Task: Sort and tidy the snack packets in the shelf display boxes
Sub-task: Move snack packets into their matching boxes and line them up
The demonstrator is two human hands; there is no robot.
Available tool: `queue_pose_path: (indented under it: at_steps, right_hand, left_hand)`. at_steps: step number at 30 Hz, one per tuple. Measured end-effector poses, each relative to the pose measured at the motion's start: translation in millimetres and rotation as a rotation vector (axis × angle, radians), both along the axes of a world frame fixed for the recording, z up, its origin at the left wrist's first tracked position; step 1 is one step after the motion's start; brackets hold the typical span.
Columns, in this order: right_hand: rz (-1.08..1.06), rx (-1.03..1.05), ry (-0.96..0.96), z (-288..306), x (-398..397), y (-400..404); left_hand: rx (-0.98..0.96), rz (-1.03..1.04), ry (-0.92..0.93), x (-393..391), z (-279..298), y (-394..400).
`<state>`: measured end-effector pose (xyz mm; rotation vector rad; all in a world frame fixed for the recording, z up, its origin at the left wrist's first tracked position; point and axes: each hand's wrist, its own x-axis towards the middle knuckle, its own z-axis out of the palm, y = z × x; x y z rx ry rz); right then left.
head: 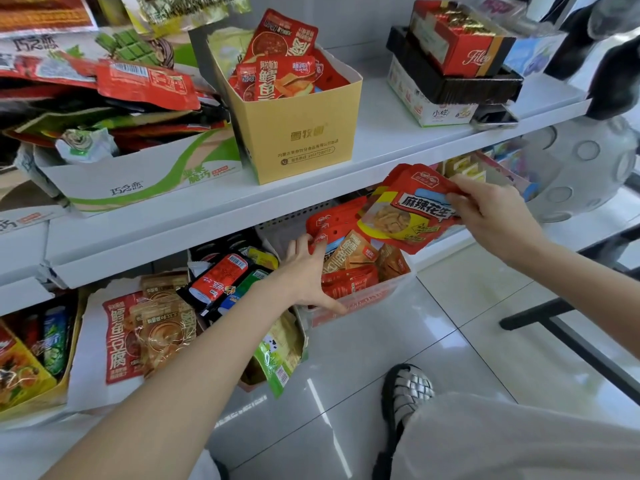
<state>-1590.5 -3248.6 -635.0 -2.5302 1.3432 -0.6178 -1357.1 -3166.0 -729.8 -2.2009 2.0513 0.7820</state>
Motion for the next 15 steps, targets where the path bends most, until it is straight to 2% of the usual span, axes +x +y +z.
queue_pose_path:
  at_steps: [8,15]
  right_hand:
    - [0.149,-0.148,-0.120,5.8,10.8,11.9]
    - [0.228,-0.226,-0.157,3.5,19.9,17.0]
  left_hand:
    - [-0.057,-0.043,0.020,-2.7,-7.2,6.6]
    - [-0.237,-0.023,0.123,-5.4,-10.4,20.2]
